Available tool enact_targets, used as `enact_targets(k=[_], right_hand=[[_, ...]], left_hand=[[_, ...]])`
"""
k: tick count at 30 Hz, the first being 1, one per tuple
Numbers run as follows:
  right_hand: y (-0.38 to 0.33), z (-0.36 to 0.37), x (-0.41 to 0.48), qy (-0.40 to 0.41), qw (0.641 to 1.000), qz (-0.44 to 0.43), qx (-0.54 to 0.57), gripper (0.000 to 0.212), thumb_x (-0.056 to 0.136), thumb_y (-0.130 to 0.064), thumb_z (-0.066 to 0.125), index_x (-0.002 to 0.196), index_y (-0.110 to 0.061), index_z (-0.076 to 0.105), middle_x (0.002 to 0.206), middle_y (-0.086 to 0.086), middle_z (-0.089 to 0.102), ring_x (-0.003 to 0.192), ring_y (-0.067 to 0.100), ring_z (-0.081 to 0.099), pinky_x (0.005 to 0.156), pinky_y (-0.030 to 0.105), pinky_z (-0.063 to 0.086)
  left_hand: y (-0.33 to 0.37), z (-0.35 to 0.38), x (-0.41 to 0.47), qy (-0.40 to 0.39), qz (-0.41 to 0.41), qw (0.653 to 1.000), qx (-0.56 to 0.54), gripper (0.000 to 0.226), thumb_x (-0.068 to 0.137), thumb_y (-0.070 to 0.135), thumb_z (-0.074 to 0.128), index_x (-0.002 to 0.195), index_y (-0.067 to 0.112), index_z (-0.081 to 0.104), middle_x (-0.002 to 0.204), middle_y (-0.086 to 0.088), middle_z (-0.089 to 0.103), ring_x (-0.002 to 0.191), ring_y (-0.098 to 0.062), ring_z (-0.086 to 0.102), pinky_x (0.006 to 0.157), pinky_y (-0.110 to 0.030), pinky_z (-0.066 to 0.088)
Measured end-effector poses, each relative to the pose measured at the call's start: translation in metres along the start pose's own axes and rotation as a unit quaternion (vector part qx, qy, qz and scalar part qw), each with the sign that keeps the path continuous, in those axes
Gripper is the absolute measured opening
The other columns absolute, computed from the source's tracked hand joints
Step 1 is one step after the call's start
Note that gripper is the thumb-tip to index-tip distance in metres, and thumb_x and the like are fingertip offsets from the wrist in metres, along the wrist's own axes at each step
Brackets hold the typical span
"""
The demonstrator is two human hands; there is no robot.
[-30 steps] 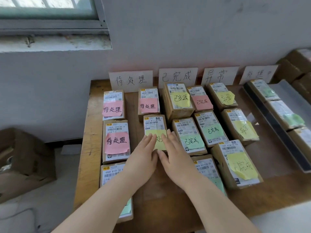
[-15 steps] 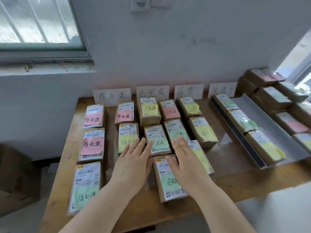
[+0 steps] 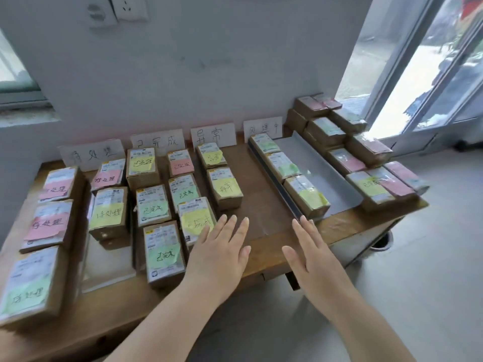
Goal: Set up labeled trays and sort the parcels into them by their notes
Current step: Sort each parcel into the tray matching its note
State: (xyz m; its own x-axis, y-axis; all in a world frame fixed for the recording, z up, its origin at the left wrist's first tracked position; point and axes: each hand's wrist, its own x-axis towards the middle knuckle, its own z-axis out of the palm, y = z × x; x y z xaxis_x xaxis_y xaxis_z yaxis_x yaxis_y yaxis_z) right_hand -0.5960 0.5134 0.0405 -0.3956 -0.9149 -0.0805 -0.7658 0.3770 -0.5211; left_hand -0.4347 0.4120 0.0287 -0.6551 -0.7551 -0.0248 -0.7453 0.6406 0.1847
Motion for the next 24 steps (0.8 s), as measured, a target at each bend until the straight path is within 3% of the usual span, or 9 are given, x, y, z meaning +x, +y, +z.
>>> enact_targets(k=[10, 17, 21, 24], right_hand=[[0.058, -0.020, -0.007, 0.000, 0.999, 0.040, 0.027, 0.065, 0.094, -0.050, 0.030, 0.151, -0.032, 0.005, 0.148, -0.028, -0.009, 0.134, -0.010, -0.015, 0.107, 0.013, 0.003], [0.090, -0.042, 0.037, -0.004, 0.995, 0.091, 0.035, 0.066, 0.092, -0.053, 0.031, 0.151, -0.034, 0.008, 0.156, -0.022, -0.005, 0.145, 0.000, -0.004, 0.111, 0.019, 0.009], [0.101, -0.067, 0.086, -0.015, 0.995, 0.102, 0.008, 0.071, 0.086, -0.058, 0.026, 0.151, -0.036, 0.007, 0.155, -0.022, -0.004, 0.147, 0.007, 0.005, 0.117, 0.029, 0.022], [0.111, -0.088, 0.123, -0.013, 0.993, 0.115, 0.005, 0.064, 0.094, -0.050, 0.032, 0.151, -0.033, 0.007, 0.158, -0.018, -0.005, 0.147, 0.007, -0.001, 0.115, 0.026, 0.017]], left_hand=[[0.039, 0.009, 0.038, 0.004, 0.051, 0.998, -0.023, 0.056, 0.102, 0.045, 0.019, 0.152, 0.031, -0.001, 0.160, 0.009, 0.009, 0.148, -0.010, 0.001, 0.121, -0.032, 0.004], [0.058, 0.018, 0.103, -0.001, 0.073, 0.996, -0.059, 0.055, 0.102, 0.043, 0.020, 0.152, 0.031, -0.001, 0.160, 0.009, 0.009, 0.147, -0.008, 0.002, 0.121, -0.032, 0.006], [0.067, 0.019, 0.162, 0.007, 0.086, 0.994, -0.062, 0.054, 0.103, 0.042, 0.019, 0.152, 0.030, 0.000, 0.161, 0.008, 0.009, 0.147, -0.009, 0.002, 0.121, -0.033, 0.007], [0.074, 0.020, 0.208, 0.018, 0.102, 0.993, -0.063, 0.054, 0.103, 0.041, 0.020, 0.152, 0.029, 0.002, 0.161, 0.007, 0.010, 0.147, -0.010, 0.003, 0.121, -0.033, 0.008]])
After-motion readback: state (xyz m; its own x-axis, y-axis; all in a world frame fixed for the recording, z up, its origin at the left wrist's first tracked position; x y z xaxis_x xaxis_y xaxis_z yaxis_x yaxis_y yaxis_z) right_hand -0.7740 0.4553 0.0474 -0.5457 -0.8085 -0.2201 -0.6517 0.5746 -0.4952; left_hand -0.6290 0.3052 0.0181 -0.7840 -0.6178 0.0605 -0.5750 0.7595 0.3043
